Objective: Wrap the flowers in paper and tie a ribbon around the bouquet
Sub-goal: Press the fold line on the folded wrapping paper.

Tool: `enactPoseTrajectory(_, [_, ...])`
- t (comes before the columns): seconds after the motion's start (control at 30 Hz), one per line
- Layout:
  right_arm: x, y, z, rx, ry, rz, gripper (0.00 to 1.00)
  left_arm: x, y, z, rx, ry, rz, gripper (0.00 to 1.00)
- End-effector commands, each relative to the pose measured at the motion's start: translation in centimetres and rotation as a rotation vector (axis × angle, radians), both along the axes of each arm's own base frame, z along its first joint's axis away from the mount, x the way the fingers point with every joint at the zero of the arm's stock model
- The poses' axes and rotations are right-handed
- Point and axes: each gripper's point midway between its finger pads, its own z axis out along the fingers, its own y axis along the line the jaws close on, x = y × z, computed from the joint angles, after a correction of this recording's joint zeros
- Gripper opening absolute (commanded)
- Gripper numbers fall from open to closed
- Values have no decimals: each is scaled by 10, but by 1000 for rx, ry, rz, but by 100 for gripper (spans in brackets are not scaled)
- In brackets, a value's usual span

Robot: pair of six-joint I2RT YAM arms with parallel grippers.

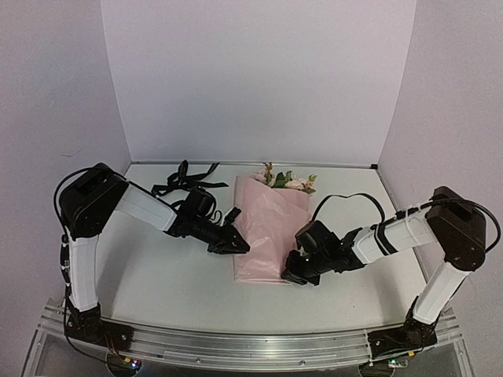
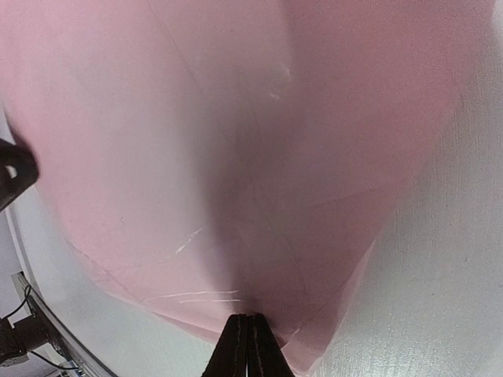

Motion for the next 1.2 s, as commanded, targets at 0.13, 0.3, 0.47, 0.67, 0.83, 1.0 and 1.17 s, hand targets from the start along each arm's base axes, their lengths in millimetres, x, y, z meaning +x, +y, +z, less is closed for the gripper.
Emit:
enactPoseTrajectory(0.13, [-15,-26,-32,-151,88,5,3,23,11,-23,-38,71,56,17])
enactPoseTrajectory(0.3, [-15,-25,-33,-152,92,9,3,36,22,-21,-44,75,105,23])
enactPoseTrajectory(0.47, [-17,-26,-37,-157,103,14,2,63,30,-22,-55,84,158,24])
enactPoseTrajectory(0.67, [-18,-25,-37,-159,106,20,2,88,27,-25,-68,98,187,24])
enactPoseTrajectory(0.83, [-19,-25,-39,-161,112,23,1,107,28,-19,-79,92,229,24])
enactPoseTrajectory(1.0, [-20,-25,-42,-165,121,28,1,129,29,-10,-79,68,256,25])
enactPoseTrajectory(1.17, [-21,-25,-44,-166,128,31,1,145,22,-2,-81,48,249,25])
